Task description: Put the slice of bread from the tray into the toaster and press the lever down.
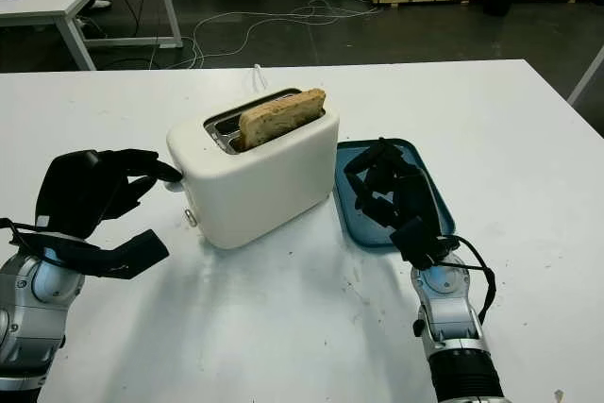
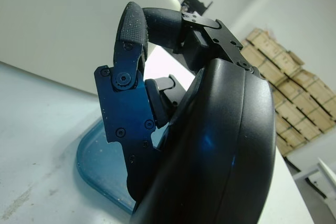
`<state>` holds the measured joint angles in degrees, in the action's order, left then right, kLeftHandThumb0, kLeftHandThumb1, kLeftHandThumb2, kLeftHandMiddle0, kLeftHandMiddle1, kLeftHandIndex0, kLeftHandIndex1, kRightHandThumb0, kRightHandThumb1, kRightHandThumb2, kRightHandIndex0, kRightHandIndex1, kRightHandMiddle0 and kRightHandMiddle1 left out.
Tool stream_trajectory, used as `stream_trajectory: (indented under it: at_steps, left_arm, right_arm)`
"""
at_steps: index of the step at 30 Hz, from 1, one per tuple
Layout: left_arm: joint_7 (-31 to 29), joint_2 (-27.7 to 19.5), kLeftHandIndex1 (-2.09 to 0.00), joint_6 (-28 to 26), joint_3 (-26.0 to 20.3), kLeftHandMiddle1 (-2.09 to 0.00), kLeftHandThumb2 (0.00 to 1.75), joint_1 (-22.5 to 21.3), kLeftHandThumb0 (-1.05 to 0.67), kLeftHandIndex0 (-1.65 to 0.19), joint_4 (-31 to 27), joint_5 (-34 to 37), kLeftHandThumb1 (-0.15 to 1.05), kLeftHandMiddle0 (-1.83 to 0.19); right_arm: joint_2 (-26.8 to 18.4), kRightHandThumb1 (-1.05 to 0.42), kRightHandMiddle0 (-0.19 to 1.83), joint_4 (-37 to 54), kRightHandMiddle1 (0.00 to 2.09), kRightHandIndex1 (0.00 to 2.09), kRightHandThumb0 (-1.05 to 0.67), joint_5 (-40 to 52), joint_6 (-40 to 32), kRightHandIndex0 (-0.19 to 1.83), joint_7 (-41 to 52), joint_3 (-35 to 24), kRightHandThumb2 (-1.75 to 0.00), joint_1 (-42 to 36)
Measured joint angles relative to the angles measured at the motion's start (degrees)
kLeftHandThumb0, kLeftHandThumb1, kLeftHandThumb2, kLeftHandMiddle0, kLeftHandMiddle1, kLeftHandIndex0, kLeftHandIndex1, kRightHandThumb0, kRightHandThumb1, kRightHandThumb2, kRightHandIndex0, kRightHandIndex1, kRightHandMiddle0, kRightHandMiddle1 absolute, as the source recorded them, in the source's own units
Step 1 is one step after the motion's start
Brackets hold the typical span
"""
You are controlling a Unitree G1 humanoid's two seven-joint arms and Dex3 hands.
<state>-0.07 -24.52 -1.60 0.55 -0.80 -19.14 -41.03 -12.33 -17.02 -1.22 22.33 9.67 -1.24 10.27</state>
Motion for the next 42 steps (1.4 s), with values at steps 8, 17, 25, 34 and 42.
stream_trajectory:
  at_steps: [8, 17, 25, 34, 42]
  left_arm:
    - [0.1, 0.0, -0.39, 0.0, 0.0, -1.56, 0.12, 0.0, 0.03, -1.21, 0.0, -0.5, 0.92, -1.01]
    - [0.6, 0.0, -0.27, -1.1, 2.2, -1.46, 0.10, 0.0, 0.05, -1.20, 1.8, -2.6, 0.92, -1.04]
    - [0.9, -0.5, -0.29, -1.0, 6.0, -1.62, 0.08, -2.0, 0.04, -1.32, 7.8, -2.9, 0.92, -0.96]
    - [3.5, -1.3, -1.53, 0.9, 10.2, -1.74, 0.05, -5.5, 0.09, -0.87, 15.8, -2.8, 0.91, -0.95]
    - [3.6, -0.1, -1.21, -0.1, 13.5, -1.68, 0.11, -3.6, 0.09, -0.89, 18.2, -2.7, 0.92, -0.91]
  right_arm:
    - [0.0, -0.92, 0.51, 0.0, 1.75, 1.75, -0.43, 0.1, 0.0, 0.82, 0.6, -0.1, -0.45, 0.0]
    - [0.0, -0.92, 0.51, 0.0, 1.75, 1.75, -0.43, 0.5, 0.0, 0.82, 0.9, -0.3, -0.45, -0.7]
    - [0.0, -0.92, 0.51, 0.0, 1.75, 1.75, -0.43, 0.6, 0.0, 0.81, 1.4, -0.7, -0.45, -0.8]
    - [-0.1, -0.92, 0.50, 0.2, 1.75, 1.75, -0.43, 0.7, 0.1, 0.81, 1.7, -1.2, -0.45, -1.2]
    - [-0.2, -0.92, 0.53, 0.8, 1.75, 1.75, -0.43, 0.7, 0.3, 0.82, 2.0, -1.6, -0.45, -1.4]
